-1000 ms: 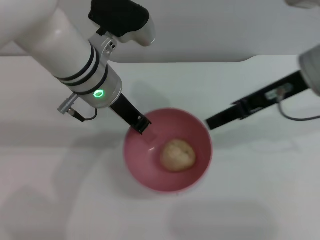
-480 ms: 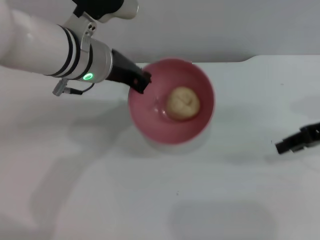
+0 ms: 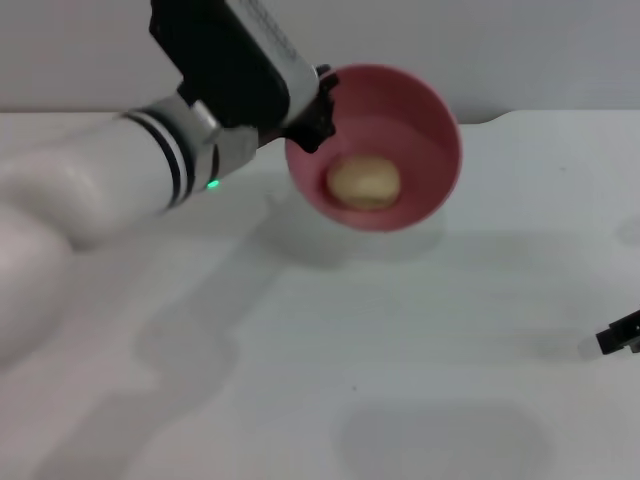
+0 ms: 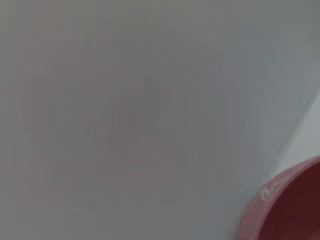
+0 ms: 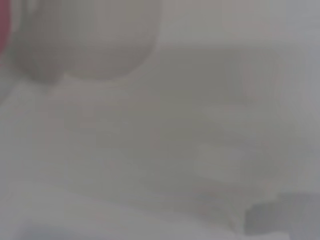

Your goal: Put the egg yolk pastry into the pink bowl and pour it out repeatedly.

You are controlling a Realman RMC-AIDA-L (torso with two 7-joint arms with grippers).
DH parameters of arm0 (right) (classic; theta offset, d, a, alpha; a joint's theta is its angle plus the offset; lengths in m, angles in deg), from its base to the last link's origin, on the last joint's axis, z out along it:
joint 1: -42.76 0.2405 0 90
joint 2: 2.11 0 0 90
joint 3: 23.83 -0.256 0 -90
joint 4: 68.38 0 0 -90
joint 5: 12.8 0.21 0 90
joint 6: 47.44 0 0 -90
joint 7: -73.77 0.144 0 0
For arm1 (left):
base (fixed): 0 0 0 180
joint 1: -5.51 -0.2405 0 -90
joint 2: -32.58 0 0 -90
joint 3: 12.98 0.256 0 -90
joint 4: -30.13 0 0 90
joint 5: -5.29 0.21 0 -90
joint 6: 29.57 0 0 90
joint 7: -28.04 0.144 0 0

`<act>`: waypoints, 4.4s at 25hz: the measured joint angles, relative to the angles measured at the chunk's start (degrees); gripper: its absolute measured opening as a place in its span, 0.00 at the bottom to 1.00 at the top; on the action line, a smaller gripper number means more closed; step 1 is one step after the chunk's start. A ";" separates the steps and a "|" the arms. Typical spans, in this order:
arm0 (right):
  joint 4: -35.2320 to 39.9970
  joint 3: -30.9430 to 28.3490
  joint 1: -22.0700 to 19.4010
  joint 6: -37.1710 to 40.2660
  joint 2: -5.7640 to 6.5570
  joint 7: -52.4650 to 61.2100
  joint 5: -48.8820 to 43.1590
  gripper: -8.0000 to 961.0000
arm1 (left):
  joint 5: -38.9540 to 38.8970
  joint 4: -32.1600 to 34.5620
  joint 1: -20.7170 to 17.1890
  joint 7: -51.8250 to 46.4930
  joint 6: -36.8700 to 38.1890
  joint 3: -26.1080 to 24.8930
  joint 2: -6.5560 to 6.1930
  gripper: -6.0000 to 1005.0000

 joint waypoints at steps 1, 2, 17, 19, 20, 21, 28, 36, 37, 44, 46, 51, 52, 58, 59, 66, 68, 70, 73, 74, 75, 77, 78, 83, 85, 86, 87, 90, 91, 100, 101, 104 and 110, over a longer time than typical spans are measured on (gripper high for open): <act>0.00 0.00 0.00 0.00 0.00 0.00 0.00 0.45 | 1.02 -0.34 -0.93 0.09 -3.37 1.08 -0.02 0.01; 0.23 -0.49 -0.03 0.09 -0.01 0.00 -0.59 0.45 | 1.55 -0.80 -1.58 0.18 -6.03 1.91 0.02 0.01; 0.72 -4.80 -1.20 1.48 -0.92 -0.12 -5.58 0.45 | 2.82 -16.82 -5.12 30.56 -49.83 17.81 0.66 0.01; 0.79 -4.80 -1.25 1.45 -1.08 -0.12 -5.60 0.45 | 0.16 -18.45 -4.86 38.11 -53.07 19.88 0.65 0.01; 0.81 -4.80 -1.27 1.41 -1.16 -0.12 -5.60 0.45 | -0.50 -18.73 -4.86 40.31 -54.00 20.51 0.65 0.01; 0.84 -4.81 -1.29 1.40 -1.20 -0.12 -5.60 0.45 | -1.46 -19.10 -4.88 42.76 -55.07 21.32 0.65 0.01; 0.93 -4.44 -1.13 1.41 -1.24 -0.34 -5.28 0.44 | -11.37 -19.02 -3.63 41.95 -54.75 21.33 0.51 0.01; 0.50 -4.35 0.61 1.01 -1.12 -2.90 2.10 0.44 | -34.25 -8.99 -1.61 36.79 -26.41 3.41 0.03 0.01; 0.49 -4.39 0.93 1.01 -1.07 -3.24 3.35 0.44 | -36.97 -9.41 0.79 34.09 -14.91 -3.24 -0.05 0.01; 3.55 -3.66 5.22 1.09 -0.02 -4.34 7.04 0.44 | -34.59 -21.21 13.61 19.56 26.07 -30.03 -0.71 0.01; 4.48 -3.44 6.56 1.51 0.24 -4.92 7.05 0.44 | -31.24 -21.53 14.44 16.23 31.63 -33.93 -0.72 0.01; 5.53 -2.30 9.63 2.87 0.66 -11.63 6.95 0.44 | -21.91 -17.81 14.69 5.46 42.17 -40.08 -0.95 0.01; 5.97 -1.90 10.26 3.19 0.75 -12.35 6.85 0.44 | -19.35 -16.46 14.67 3.09 44.78 -41.30 -0.97 0.01; 10.78 0.56 14.32 6.93 1.04 -14.53 7.50 0.44 | -12.02 -12.01 14.00 -2.55 54.55 -41.95 -0.74 0.01; 11.93 1.42 15.04 9.15 1.00 -14.53 7.72 0.44 | -11.79 -11.89 13.97 -2.74 55.50 -41.82 -0.69 0.01; 19.05 10.61 19.27 21.67 0.69 -14.13 7.97 0.45 | -12.11 -10.98 13.68 -3.06 56.45 -41.82 -0.57 0.01; 19.80 15.49 19.79 26.86 0.17 -13.65 7.83 0.45 | -12.13 -10.96 13.87 -3.23 56.29 -41.84 -0.57 0.00; 20.42 19.03 19.97 32.60 -0.56 -12.33 7.83 0.45 | -12.13 -10.96 13.99 -3.25 56.05 -41.85 -0.57 0.00; 20.75 21.01 19.56 40.09 -1.82 -11.56 8.49 0.45 | -12.13 -10.96 14.19 -3.26 55.87 -41.87 -0.56 0.01; 20.71 21.14 19.12 42.23 -2.24 -11.56 9.22 0.45 | -12.12 -10.96 14.22 -3.26 55.68 -41.87 -0.55 0.01; 20.68 21.42 18.63 44.15 -2.58 -11.57 10.37 0.45 | -12.13 -10.96 14.23 -3.27 55.52 -41.88 -0.53 0.01; 20.82 22.39 17.88 45.94 -2.86 -11.89 13.16 0.45 | -12.17 -10.96 14.19 -3.28 55.40 -41.89 -0.49 0.01; 21.05 22.92 17.77 45.81 -2.88 -11.99 14.01 0.45 | -12.16 -10.96 14.16 -3.28 55.40 -41.90 -0.49 0.01; 18.78 25.07 17.84 39.11 -2.87 -12.24 15.18 0.45 | -12.17 -11.04 14.17 -3.28 55.27 -41.92 -0.48 0.01; 16.94 26.49 17.76 36.03 -2.87 -12.29 16.01 0.45 | -12.09 -11.05 14.17 -3.28 55.23 -41.92 -0.48 0.01; 16.29 27.12 17.75 34.96 -2.87 -12.28 16.29 0.45 | -11.98 -11.05 14.14 -3.29 55.22 -41.92 -0.49 0.01; 15.39 28.05 17.72 33.73 -2.88 -12.04 16.42 0.45 | -11.87 -11.04 14.11 -3.32 55.23 -41.92 -0.49 0.01; 13.49 30.31 17.67 31.22 -2.89 -10.44 16.47 0.48 | -11.68 -11.03 14.02 -3.43 56.04 -42.11 -0.68 0.01; 13.02 31.21 17.66 30.67 -2.89 -9.63 16.49 0.51 | -11.40 -11.04 14.02 -3.47 56.56 -42.31 -0.78 0.01; 13.19 36.96 17.47 30.84 -3.39 -5.91 16.59 0.70 | -4.81 -10.82 13.95 -5.69 60.33 -42.79 -0.91 0.01; 13.48 37.02 17.45 31.05 -3.44 -5.90 16.58 0.71 | -4.69 -10.71 13.91 -5.69 60.45 -42.80 -0.91 0.01; 15.06 37.93 17.40 32.12 -3.52 -5.89 16.59 0.71 | -4.52 -10.28 13.77 -5.71 60.79 -42.80 -0.93 0.01; 18.95 40.55 17.41 36.63 -3.70 -5.88 16.85 0.71 | -4.48 -10.17 13.96 -5.73 60.92 -42.78 -0.93 0.01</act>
